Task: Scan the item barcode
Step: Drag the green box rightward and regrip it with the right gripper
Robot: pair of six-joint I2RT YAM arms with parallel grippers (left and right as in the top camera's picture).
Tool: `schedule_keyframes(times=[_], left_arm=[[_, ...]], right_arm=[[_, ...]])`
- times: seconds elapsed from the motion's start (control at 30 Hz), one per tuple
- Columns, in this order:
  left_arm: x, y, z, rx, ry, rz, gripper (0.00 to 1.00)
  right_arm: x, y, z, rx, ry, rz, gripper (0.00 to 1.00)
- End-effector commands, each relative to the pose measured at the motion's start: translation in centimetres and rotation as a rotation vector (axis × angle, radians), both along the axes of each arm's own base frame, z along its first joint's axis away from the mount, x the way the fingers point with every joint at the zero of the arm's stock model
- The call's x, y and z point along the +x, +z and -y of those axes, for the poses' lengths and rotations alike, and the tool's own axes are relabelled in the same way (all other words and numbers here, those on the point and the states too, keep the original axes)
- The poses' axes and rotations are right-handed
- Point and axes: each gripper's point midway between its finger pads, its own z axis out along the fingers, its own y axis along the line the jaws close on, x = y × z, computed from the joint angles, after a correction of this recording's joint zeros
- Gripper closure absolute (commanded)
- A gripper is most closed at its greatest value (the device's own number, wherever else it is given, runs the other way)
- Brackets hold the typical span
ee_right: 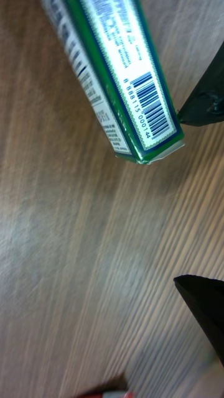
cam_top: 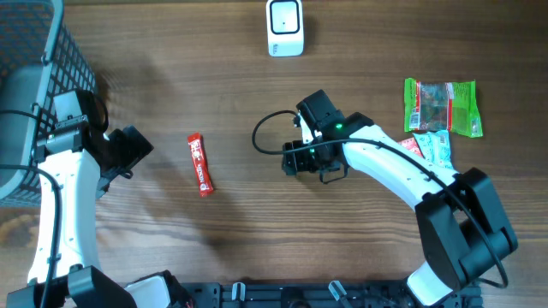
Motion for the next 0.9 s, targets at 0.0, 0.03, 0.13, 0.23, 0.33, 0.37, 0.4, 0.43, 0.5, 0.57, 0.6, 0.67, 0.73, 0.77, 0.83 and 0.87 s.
schedule_keyframes(times=[0.0, 0.03, 0.13, 0.23, 0.33, 0.37, 0.4, 0.43, 0.5, 0.57, 0.6, 0.67, 0.73, 0.77, 0.83, 0.87], left_arm=[[-0.2, 0.2, -0.3, 0.012, 0.018, 0.005, 0.00], [-0.2, 0.2, -0.3, 0.012, 0.018, 0.005, 0.00], [-0.2, 0.2, -0.3, 0.012, 0.018, 0.005, 0.00], [-0.2, 0.2, -0.3, 0.012, 0.018, 0.005, 0.00], [-0.2, 0.2, -0.3, 0.012, 0.018, 0.005, 0.00], [-0.2, 0.2, -0.3, 0.012, 0.018, 0.005, 0.00], [-0.2, 0.2, -0.3, 0.012, 0.018, 0.005, 0.00], [-0.2, 0.2, -0.3, 0.013, 0.018, 0.006, 0.00], [-0.2, 0.2, -0.3, 0.012, 0.018, 0.005, 0.00], [-0.2, 0.2, -0.3, 0.012, 0.018, 0.005, 0.00], [-0.2, 0.2, -0.3, 0.012, 0.018, 0.005, 0.00], [-0.2, 0.2, -0.3, 0.012, 0.018, 0.005, 0.00], [-0.2, 0.2, -0.3, 0.012, 0.018, 0.005, 0.00], [-0.2, 0.2, -0.3, 0.012, 0.018, 0.005, 0.00], [-0.2, 0.2, -0.3, 0.012, 0.018, 0.005, 0.00], [-0.2, 0.2, -0.3, 0.012, 0.018, 0.005, 0.00]], right_arm=[[-0.2, -0.5, -0.4, 0.019, -0.014, -0.024, 0.22], [-0.2, -0.5, -0.3, 0.019, -0.014, -0.024, 0.22], [-0.2, -0.5, -0.3, 0.019, -0.015, -0.025, 0.22], [-0.4, -0.7, -0.3, 0.017, -0.039, -0.037, 0.22], [-0.3, -1.2, -0.9, 0.043, -0.086, -0.030, 0.22], [0.0, -1.4, -1.3, 0.062, -0.095, -0.012, 0.22], [0.5, -1.3, -1.9, 0.090, -0.100, 0.017, 0.22], [1.4, -0.9, -2.9, 0.131, -0.085, 0.071, 0.22], [2.5, -0.1, -4.2, 0.176, -0.042, 0.148, 0.22], [3.8, 0.9, -5.2, 0.208, 0.031, 0.247, 0.21], [4.2, 1.3, -5.4, 0.214, 0.062, 0.283, 0.20], [4.9, 1.9, -5.5, 0.223, 0.094, 0.333, 0.20], [4.9, 3.4, -5.5, 0.243, 0.162, 0.368, 0.21], [4.8, 4.2, -5.3, 0.245, 0.230, 0.403, 0.21], [5.5, 5.8, -3.4, 0.204, 0.280, 0.475, 0.23], [6.1, 6.0, -2.2, 0.166, 0.303, 0.507, 0.23]])
